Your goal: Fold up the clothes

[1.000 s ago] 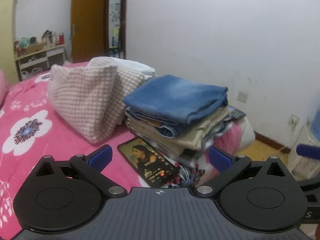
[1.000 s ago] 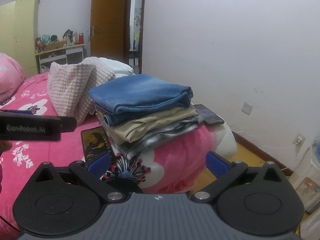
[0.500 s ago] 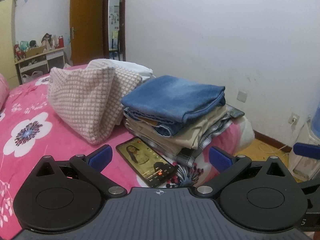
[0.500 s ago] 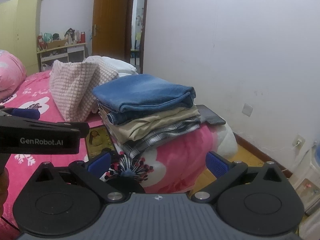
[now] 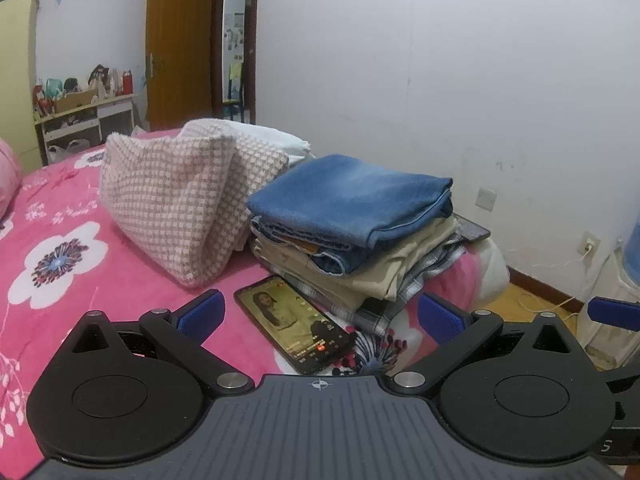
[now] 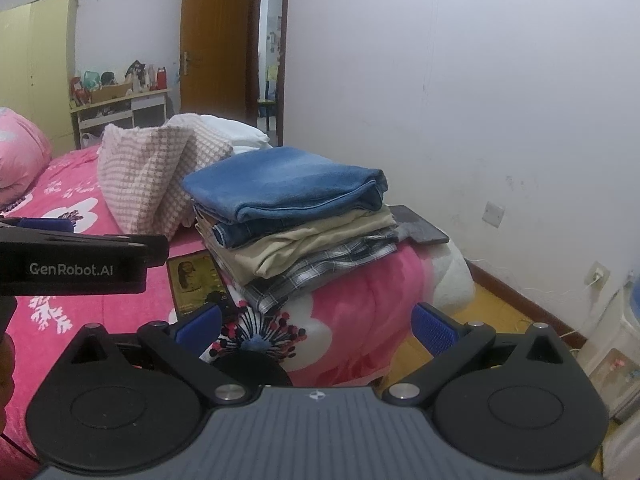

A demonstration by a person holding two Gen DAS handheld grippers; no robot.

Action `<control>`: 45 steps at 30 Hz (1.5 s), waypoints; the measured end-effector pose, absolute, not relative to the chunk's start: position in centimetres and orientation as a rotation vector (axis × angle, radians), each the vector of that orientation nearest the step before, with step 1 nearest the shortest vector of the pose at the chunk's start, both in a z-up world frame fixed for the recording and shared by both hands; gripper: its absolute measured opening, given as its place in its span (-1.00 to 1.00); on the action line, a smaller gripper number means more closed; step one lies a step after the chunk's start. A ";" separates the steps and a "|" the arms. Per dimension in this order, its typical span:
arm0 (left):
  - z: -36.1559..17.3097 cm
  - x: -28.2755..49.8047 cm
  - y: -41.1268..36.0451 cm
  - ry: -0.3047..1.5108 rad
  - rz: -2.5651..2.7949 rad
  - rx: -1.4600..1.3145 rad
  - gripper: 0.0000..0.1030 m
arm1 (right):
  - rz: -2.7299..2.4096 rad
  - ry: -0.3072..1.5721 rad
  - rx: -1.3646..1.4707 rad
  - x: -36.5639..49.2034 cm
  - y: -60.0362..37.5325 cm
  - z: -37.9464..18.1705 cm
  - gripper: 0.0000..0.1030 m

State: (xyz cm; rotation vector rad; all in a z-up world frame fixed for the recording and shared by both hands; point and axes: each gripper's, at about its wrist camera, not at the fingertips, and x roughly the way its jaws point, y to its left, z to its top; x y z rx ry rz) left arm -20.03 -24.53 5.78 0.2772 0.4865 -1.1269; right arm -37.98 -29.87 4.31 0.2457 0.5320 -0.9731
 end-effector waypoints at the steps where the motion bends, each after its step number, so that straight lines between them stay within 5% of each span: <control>1: 5.8 -20.0 -24.5 0.488 -1.127 0.276 1.00 | -0.973 0.532 0.246 -38.0 -29.8 4.3 1.00; 45: 5.2 -19.4 -24.8 0.520 -1.116 0.276 1.00 | -0.990 0.544 0.267 -37.5 -30.4 4.0 1.00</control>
